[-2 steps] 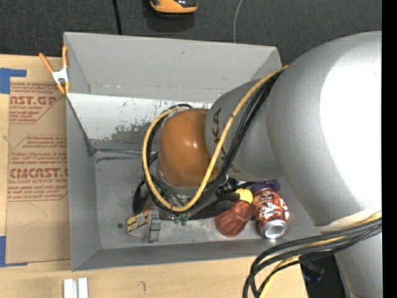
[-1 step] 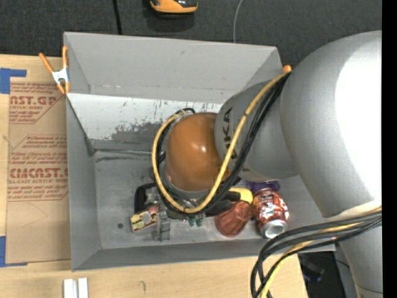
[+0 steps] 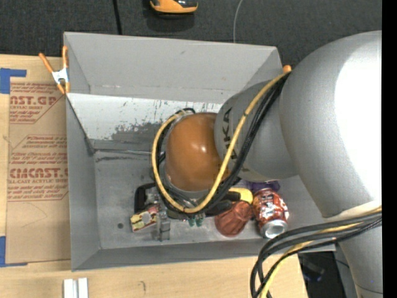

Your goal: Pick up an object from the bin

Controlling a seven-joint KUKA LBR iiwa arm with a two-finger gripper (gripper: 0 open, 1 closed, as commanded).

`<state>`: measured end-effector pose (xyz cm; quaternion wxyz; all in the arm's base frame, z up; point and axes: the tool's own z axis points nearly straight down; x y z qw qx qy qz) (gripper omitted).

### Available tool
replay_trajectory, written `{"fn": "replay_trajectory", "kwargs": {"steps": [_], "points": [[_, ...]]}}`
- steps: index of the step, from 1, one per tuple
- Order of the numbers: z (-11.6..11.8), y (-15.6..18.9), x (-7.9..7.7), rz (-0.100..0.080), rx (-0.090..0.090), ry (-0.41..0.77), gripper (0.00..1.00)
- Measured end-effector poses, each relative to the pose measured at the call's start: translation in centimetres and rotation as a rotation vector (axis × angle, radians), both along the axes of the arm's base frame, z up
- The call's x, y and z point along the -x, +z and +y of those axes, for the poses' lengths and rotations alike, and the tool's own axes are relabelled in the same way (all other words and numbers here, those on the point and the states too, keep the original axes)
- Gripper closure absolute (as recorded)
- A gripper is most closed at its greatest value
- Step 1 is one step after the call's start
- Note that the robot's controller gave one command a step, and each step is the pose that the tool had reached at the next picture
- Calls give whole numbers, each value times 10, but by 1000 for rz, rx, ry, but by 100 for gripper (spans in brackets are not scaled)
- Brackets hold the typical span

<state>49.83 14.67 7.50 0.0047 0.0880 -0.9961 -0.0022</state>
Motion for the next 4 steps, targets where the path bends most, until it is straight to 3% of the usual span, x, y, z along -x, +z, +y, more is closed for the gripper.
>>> {"fn": "replay_trajectory", "kwargs": {"steps": [1,2,3,4], "points": [[-10,56,-8,-5,4,25,100],[-13,60,-18,-22,0,43,100],[-18,41,-10,-5,3,52,100],[-24,96,-11,-6,4,67,100]]}}
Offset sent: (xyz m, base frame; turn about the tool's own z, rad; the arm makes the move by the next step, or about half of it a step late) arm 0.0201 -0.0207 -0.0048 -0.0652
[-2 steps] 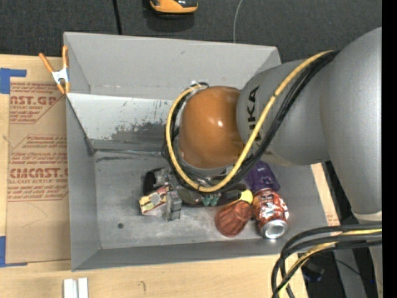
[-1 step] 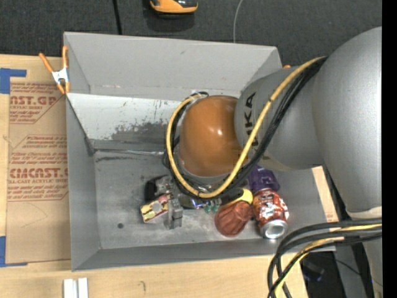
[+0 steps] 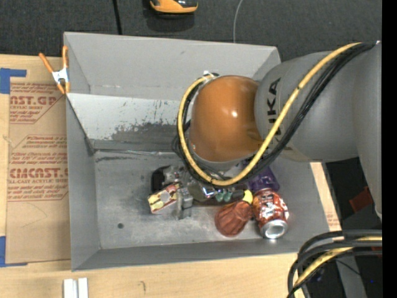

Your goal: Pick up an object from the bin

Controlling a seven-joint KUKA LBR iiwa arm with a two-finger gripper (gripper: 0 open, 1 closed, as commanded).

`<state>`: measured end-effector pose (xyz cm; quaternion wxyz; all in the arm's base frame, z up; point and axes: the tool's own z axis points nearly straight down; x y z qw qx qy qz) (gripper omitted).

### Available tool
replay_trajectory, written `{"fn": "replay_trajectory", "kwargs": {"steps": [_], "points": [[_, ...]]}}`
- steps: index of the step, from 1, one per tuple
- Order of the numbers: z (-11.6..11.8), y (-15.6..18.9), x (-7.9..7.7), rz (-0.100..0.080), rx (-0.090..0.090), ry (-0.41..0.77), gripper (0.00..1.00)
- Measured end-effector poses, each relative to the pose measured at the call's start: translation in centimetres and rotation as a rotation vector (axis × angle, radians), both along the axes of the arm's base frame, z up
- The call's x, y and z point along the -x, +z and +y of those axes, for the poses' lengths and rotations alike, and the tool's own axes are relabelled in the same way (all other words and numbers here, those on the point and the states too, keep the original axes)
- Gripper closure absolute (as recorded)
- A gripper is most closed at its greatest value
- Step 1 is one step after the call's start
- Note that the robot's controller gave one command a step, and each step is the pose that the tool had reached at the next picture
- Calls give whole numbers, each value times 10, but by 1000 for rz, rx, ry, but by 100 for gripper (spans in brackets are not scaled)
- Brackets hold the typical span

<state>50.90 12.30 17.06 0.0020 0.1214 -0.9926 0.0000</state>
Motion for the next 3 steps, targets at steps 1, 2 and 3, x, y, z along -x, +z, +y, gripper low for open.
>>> {"fn": "replay_trajectory", "kwargs": {"steps": [1,2,3], "points": [[0,18,-8,-10,-3,0,100],[-14,24,8,-2,-1,7,100],[-9,40,-9,-5,-1,22,100]]}}
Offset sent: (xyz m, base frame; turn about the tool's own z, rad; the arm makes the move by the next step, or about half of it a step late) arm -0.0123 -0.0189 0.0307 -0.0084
